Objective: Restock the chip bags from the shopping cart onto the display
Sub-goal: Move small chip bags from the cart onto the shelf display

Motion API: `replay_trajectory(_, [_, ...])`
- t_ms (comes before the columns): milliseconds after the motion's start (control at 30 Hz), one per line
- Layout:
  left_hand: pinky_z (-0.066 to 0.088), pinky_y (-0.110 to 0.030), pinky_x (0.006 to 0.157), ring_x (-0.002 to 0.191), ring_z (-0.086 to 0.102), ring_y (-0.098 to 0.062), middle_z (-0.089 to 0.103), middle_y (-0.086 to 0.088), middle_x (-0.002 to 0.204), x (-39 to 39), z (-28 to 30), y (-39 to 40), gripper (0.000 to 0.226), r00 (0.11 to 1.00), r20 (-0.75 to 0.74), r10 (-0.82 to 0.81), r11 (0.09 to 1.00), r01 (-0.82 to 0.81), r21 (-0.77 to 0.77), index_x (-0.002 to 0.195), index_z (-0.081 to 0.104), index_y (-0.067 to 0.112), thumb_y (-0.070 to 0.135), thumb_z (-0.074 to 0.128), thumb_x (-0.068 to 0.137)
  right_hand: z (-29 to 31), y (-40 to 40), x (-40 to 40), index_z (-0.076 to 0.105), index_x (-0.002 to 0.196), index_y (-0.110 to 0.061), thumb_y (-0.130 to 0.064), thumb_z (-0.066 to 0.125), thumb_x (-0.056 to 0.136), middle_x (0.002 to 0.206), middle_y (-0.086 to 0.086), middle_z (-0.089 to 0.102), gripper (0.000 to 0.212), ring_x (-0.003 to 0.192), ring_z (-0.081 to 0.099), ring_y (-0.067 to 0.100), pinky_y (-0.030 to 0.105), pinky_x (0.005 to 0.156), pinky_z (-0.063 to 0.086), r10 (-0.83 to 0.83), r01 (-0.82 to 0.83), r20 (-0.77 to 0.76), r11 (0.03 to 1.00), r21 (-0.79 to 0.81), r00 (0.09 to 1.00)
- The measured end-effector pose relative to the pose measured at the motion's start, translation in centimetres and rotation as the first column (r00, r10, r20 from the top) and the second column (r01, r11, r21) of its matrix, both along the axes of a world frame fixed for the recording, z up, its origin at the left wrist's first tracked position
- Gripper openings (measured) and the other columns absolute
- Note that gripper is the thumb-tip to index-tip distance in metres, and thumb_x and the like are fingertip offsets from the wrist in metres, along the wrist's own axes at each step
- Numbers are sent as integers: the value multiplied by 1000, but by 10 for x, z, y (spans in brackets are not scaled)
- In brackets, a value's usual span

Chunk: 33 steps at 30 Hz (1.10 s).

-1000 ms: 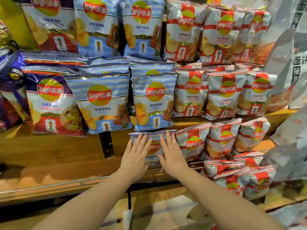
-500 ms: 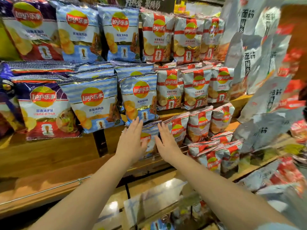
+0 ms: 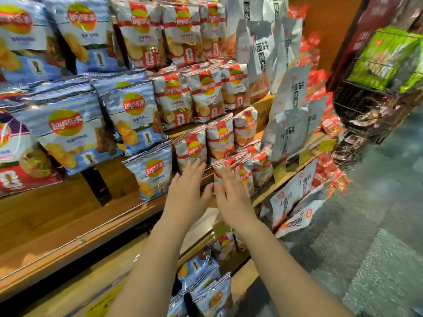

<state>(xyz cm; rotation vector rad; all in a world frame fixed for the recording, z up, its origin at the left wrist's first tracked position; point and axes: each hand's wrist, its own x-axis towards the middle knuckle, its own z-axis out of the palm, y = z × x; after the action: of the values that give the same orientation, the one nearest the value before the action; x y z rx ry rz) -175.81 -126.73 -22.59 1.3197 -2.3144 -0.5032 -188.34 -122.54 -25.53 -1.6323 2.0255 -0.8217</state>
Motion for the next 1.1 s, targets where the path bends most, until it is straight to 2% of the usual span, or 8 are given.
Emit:
replay_trajectory(333, [16,-38,117,146,13,-13,20,4,157,-134,-9,159,55,919,42,-392,920,392,17,150,23,22,29,42,98,0,194,-111,13,152,-20,-35,27,104,160,-6,3,53,146,-9,11,41,119,-5,-332,333,32,943,-10,943])
replay_trajectory(433, [18,-37,116,145,16,-16,21,1,157,-174,-10,228,57,860,39,-509,860,509,15,149,25,20,35,35,95,-1,270,-139,15,152,-21,-38,25,103,160,-6,7,53,147,-3,13,37,117,-2,-441,442,36,897,-7,897])
replay_trajectory(500, [18,-36,115,145,18,-16,23,1,157,-199,-9,277,65,813,58,-579,815,579,17,149,24,20,44,26,89,-4,321,-156,18,152,-18,-46,18,96,160,-2,10,63,148,-1,18,40,119,1,-525,525,11,851,-12,851])
replay_trajectory(533, [17,-35,114,145,17,-15,22,2,157,-211,-10,300,65,790,68,-609,793,609,22,150,24,20,44,25,89,-7,347,-164,19,151,-16,-47,16,93,160,0,11,66,148,-1,19,41,119,2,-561,561,-14,828,-4,828])
replay_trajectory(667, [9,-29,113,146,12,-13,21,0,157,-251,-17,387,51,693,81,-716,697,717,18,149,26,16,27,33,100,-14,445,-195,17,152,-15,-33,25,104,161,0,6,52,148,-4,17,40,119,-2,-662,667,-88,743,53,745])
replay_trajectory(800, [15,-36,116,145,18,-19,26,-5,155,-283,-16,457,68,601,75,-796,604,796,39,147,31,14,41,22,85,-16,522,-213,15,153,-19,-36,25,104,161,-1,6,53,148,-6,18,42,119,-1,-758,766,-113,640,58,642])
replay_trajectory(967, [13,-36,117,146,11,-15,19,1,158,-310,-30,517,52,526,92,-846,531,845,53,150,23,18,26,37,100,-23,586,-222,18,152,-20,-37,24,104,161,1,7,52,147,-7,21,42,119,1,-839,852,-147,519,71,523])
replay_trajectory(1100, [7,-37,118,147,4,-14,10,2,160,-329,-44,536,56,492,150,-857,508,856,96,152,15,18,30,35,101,-35,609,-228,18,152,-25,-38,22,104,161,0,5,51,147,-11,23,47,118,3,-854,861,-108,500,97,508])
